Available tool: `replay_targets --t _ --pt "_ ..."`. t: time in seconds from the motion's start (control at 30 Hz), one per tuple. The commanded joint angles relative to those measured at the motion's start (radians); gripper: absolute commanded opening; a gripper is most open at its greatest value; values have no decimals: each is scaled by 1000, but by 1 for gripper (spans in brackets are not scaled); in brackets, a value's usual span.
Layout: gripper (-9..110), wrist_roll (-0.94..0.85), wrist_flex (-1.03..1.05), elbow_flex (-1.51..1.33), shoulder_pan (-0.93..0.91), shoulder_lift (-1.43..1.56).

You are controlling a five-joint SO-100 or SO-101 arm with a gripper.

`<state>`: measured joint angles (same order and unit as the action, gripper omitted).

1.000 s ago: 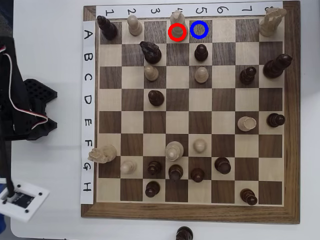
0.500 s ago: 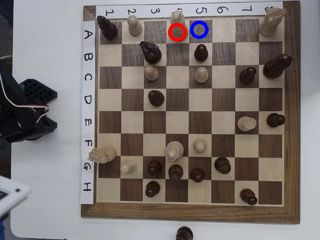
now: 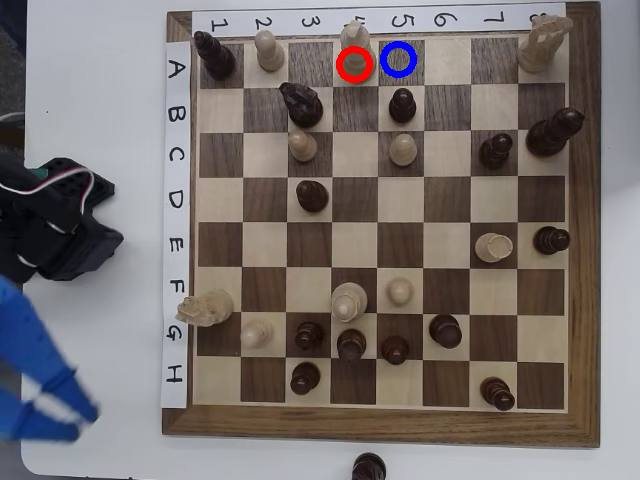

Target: Move the piece to destination

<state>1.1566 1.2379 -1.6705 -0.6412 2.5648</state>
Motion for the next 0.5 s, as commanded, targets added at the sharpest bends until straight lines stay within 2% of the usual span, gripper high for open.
replay_targets --t 0.0,0.47 --pt "2 322 110 275 334 -167" --pt "0 824 383 373 726 -377"
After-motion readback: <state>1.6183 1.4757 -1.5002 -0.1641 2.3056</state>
